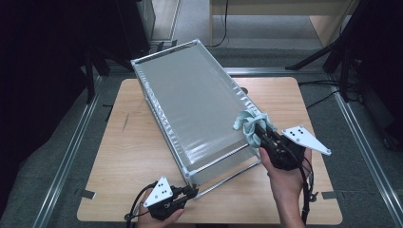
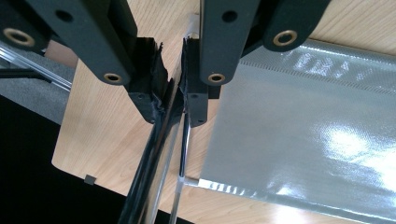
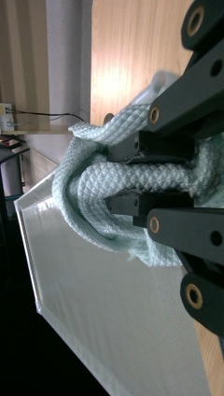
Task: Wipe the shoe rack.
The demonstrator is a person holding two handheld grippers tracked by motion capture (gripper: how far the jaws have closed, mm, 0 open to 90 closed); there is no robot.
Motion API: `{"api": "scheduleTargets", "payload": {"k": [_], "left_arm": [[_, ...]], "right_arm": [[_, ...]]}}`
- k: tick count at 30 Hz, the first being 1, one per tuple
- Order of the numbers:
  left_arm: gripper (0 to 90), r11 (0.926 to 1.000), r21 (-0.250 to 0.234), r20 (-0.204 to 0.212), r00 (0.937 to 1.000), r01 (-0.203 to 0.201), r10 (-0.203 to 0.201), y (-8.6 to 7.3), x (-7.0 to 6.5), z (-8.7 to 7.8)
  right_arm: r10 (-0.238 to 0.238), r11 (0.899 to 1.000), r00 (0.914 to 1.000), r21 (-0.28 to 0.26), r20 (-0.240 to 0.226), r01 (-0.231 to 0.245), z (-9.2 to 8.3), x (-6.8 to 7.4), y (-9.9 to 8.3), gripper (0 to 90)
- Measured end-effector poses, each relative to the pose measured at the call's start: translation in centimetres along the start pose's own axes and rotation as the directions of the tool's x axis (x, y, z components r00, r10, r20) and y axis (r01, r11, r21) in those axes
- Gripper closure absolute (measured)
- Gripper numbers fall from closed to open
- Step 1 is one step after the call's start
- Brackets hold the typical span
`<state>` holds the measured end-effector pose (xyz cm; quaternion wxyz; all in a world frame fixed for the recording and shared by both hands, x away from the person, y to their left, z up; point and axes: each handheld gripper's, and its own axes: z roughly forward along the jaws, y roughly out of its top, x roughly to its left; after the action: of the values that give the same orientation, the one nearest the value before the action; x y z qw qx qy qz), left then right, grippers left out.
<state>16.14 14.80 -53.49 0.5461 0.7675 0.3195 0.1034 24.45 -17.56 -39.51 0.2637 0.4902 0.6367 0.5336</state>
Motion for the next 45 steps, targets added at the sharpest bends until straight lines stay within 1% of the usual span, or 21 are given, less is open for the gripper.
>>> {"api": "scheduleTargets", "payload": {"k": [3,6,7,9,11,13,15,16,17,20,23,25,28,29,30,33,36,37,40,41,45], "left_arm": [[79.6,1.0,0.0,0.0,1.0,0.0,0.0,0.0,0.0,0.0],[79.6,1.0,0.0,0.0,1.0,0.001,-0.001,0.0,0.0,0.0],[79.6,1.0,-0.003,0.0,1.0,0.005,-0.005,0.0,0.0,0.0],[79.6,1.0,-0.004,-0.001,1.0,0.007,-0.007,0.0,0.0,0.0],[79.5,0.9999,-0.006,0.0,1.0,0.009,-0.009,-0.1,0.0,0.0],[79.5,0.9999,-0.005,0.001,1.0,0.01,-0.01,-0.1,0.0,0.0],[79.5,1.0,-0.004,0.001,1.0,0.005,-0.005,-0.1,0.0,-0.1],[79.5,1.0,-0.004,0.002,1.0,0.006,-0.006,-0.1,0.0,-0.1],[79.5,1.0,-0.003,0.002,1.0,0.005,-0.005,-0.1,0.0,-0.1],[79.5,1.0,-0.004,0.005,1.0,0.006,-0.006,-0.1,0.1,-0.1],[79.6,1.0,0.0,0.003,1.0,-0.001,0.001,-0.1,0.1,-0.1],[79.6,1.0,0.0,0.002,1.0,0.0,0.0,-0.1,0.1,-0.1],[79.6,1.0,-0.001,0.002,1.0,0.002,-0.002,-0.1,0.1,-0.1],[79.6,1.0,-0.001,0.003,1.0,0.001,-0.001,-0.1,0.1,-0.1],[79.5,1.0,-0.001,0.003,1.0,0.001,-0.001,-0.1,0.1,-0.1],[79.5,1.0,-0.001,0.004,1.0,0.005,-0.005,-0.1,0.1,-0.1],[79.5,1.0,0.002,0.004,1.0,0.0,0.0,-0.1,0.1,-0.1],[79.6,1.0,0.002,0.005,1.0,0.0,0.0,-0.1,0.1,-0.1],[79.6,1.0,0.002,0.007,1.0,0.0,0.0,-0.1,0.1,-0.1],[79.6,1.0,0.001,0.008,1.0,0.002,-0.002,-0.1,0.1,-0.1],[79.6,1.0,-0.001,0.005,1.0,0.001,-0.001,-0.1,0.1,-0.1]], "right_arm": [[-0.027,1.0,0.9994,0.006,-0.02,0.027,-0.3,0.7,-0.4,77.0],[-0.032,0.999,0.9948,0.006,-0.097,0.033,-0.5,2.2,-1.2,76.7],[-0.022,1.0,0.989,0.015,-0.147,0.025,-0.6,3.1,-1.4,76.6],[-0.046,0.998,0.9788,0.022,-0.2,0.051,-0.8,4.9,-1.9,76.5],[-0.079,0.996,0.9592,0.021,-0.272,0.088,-1.0,7.2,-2.6,76.5],[-0.125,0.991,0.9435,0.008,-0.307,0.134,-1.3,8.9,-3.2,76.6],[-0.162,0.986,0.9379,-0.009,-0.306,0.168,-1.6,9.6,-3.5,76.9],[-0.185,0.982,0.9377,-0.022,-0.294,0.187,-1.8,9.4,-3.6,77.1],[-0.179,0.983,0.9417,-0.026,-0.285,0.179,-1.9,9.0,-3.6,77.3],[-0.13,0.992,0.9622,-0.035,-0.24,0.125,-2.4,6.7,-3.4,77.8],[-0.105,0.994,0.9855,-0.047,-0.133,0.099,-3.1,3.3,-3.1,77.7],[-0.059,0.997,0.9962,-0.053,-0.063,0.056,-3.5,0.6,-3.1,77.7],[0.006,0.999,0.9999,-0.052,-0.014,-0.007,-3.7,-2.2,-3.4,77.7],[0.013,0.999,0.9998,-0.048,-0.018,-0.014,-3.7,-2.8,-3.6,77.8],[0.013,0.999,0.9998,-0.048,-0.018,-0.014,-3.7,-2.8,-3.6,77.8],[-0.021,0.999,0.9979,-0.028,-0.061,0.019,-3.8,-1.6,-3.8,77.9],[-0.049,0.999,0.9938,-0.021,-0.099,0.047,-3.6,0.6,-4.1,78.0],[-0.053,0.999,0.9886,-0.011,-0.141,0.052,-3.5,1.7,-4.2,78.0],[-0.101,0.995,0.9753,-0.002,-0.197,0.103,-3.3,4.3,-4.7,77.9],[-0.112,0.993,0.9673,0.0,-0.228,0.115,-3.3,5.3,-4.9,77.9],[-0.134,0.99,0.9434,0.004,-0.304,0.142,-3.3,7.4,-5.5,77.7]]}}
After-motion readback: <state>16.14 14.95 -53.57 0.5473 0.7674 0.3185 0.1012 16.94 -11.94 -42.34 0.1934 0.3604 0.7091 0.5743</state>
